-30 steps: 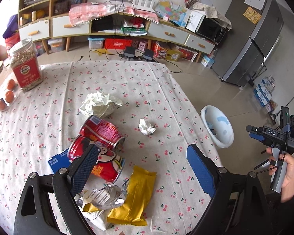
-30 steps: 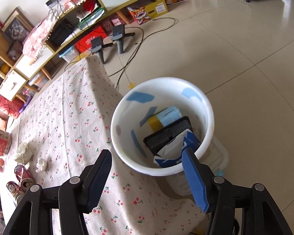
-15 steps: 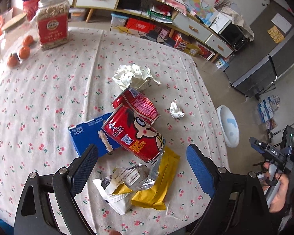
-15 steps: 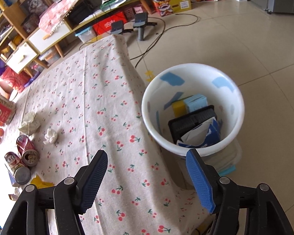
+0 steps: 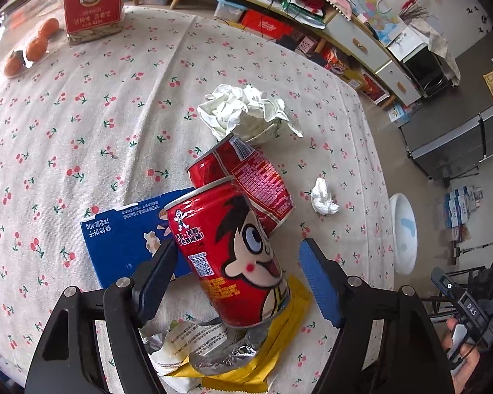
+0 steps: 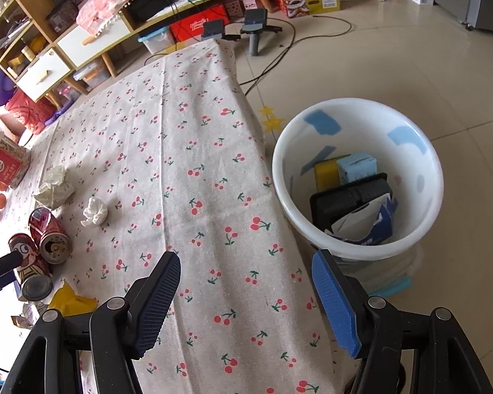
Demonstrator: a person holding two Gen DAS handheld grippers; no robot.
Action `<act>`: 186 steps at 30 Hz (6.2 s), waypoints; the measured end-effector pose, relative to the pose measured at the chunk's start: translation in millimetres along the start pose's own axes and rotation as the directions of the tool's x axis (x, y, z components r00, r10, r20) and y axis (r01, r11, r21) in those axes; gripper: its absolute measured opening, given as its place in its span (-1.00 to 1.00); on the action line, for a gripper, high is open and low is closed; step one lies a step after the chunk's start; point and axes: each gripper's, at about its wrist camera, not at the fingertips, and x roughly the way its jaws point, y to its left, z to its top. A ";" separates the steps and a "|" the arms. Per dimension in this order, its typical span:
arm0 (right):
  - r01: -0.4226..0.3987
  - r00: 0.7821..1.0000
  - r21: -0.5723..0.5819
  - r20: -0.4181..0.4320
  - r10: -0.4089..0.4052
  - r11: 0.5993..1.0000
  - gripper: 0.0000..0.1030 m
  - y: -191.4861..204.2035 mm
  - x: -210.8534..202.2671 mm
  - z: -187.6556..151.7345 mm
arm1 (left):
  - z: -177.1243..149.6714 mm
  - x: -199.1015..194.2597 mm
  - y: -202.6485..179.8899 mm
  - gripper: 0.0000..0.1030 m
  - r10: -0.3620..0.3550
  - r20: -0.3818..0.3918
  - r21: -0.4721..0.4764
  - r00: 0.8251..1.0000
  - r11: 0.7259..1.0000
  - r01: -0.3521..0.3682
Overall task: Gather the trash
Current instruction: 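Grasp the red cartoon can with the left tool while the right tool grasps the crushed red can, then drop the crushed red can into the wastebasket with the right tool while the left tool carries its can, then lower the red cartoon can into the wastebasket and open the left tool, then grasp the blue biscuit box with the left tool while the right tool grasps the yellow wrapper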
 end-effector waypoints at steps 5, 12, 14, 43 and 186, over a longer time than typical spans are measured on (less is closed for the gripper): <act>-0.006 1.000 -0.016 -0.008 0.006 1.000 0.39 10.4 5.1 1.1 | 0.0 8.1 7.9 0.06 -0.054 -0.020 -0.061 0.998 0.997 0.053; -0.036 0.999 -0.052 -0.009 0.036 0.998 0.39 41.2 12.6 5.7 | -2.4 -44.2 1.2 0.06 -0.044 0.121 0.063 0.992 0.997 0.036; -0.044 0.999 -0.077 -0.010 0.043 0.996 0.39 56.8 16.6 6.9 | -3.9 -60.7 8.4 0.06 -0.039 0.160 0.071 0.986 0.997 0.028; -0.299 0.951 -0.390 -0.203 0.235 0.871 0.39 256.7 158.8 -2.5 | -18.2 -108.8 107.7 0.06 0.018 0.230 -0.019 0.973 1.000 -0.014; 0.101 0.995 -0.295 0.016 -0.100 0.950 0.66 75.0 19.9 -17.0 | -42.9 -51.1 40.4 0.96 0.022 0.021 0.178 1.000 0.984 -0.025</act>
